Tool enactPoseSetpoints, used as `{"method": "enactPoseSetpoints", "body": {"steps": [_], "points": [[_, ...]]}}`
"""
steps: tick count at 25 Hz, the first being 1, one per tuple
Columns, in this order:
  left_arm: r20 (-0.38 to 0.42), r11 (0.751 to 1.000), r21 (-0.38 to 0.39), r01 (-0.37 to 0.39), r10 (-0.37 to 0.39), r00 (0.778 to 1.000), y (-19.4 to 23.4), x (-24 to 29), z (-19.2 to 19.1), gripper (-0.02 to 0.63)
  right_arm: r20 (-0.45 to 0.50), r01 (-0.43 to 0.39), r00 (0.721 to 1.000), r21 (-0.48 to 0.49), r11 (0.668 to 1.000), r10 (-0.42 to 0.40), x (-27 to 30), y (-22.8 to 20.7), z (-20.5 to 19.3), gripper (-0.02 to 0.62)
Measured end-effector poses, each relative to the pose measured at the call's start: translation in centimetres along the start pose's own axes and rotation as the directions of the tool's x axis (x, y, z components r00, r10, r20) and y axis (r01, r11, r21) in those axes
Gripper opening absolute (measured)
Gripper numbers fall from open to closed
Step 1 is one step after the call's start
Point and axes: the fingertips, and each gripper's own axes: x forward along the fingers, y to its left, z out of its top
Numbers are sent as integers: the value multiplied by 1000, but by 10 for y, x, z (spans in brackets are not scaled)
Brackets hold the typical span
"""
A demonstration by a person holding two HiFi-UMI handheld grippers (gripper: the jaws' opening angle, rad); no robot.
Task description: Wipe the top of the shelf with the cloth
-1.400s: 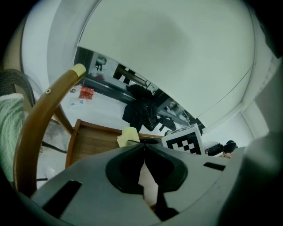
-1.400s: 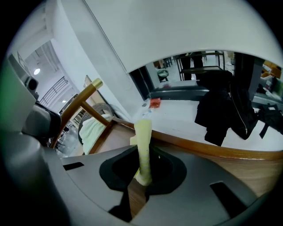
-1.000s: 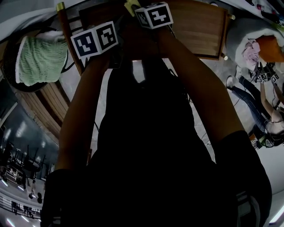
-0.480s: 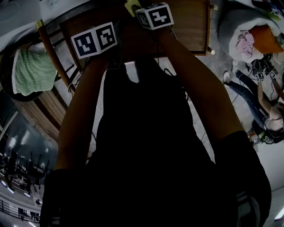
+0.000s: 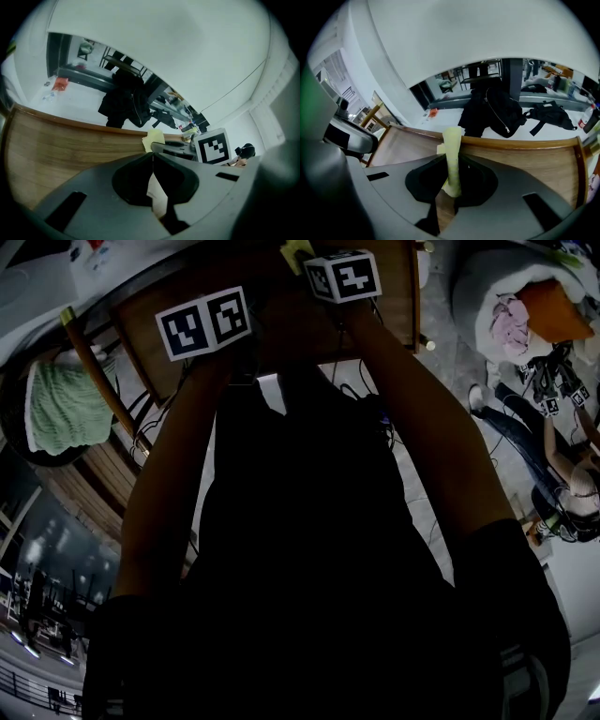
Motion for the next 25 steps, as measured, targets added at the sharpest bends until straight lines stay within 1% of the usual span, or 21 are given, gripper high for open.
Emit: {"method": "enactPoseSetpoints", "body": {"steps": [7,12,16,18,21,25], "points": [[-19,999,30,16,-15,1000,-16,9,3,12,8,50,999,33,998,-50,-19,-40,-6,55],[-35,998,52,32,-30,999,-27,12,0,12,25,84,996,73,994,-87,-34,-68,-11,55],[-42,998,56,38,-35,998,-33,13,-2,12,24,120,992,103,987,-123,-44,-87,-14,55],[-48,998,54,41,-39,998,-36,13,-4,12,20,146,989,113,983,-150,-50,-99,-16,55],[-53,997,60,46,-43,998,-38,12,-5,12,8,207,978,123,970,-210,-59,-118,-18,55],[-52,997,65,47,-43,998,-39,8,-7,12,-14,293,955,179,939,-295,-73,-144,-24,55]]}}
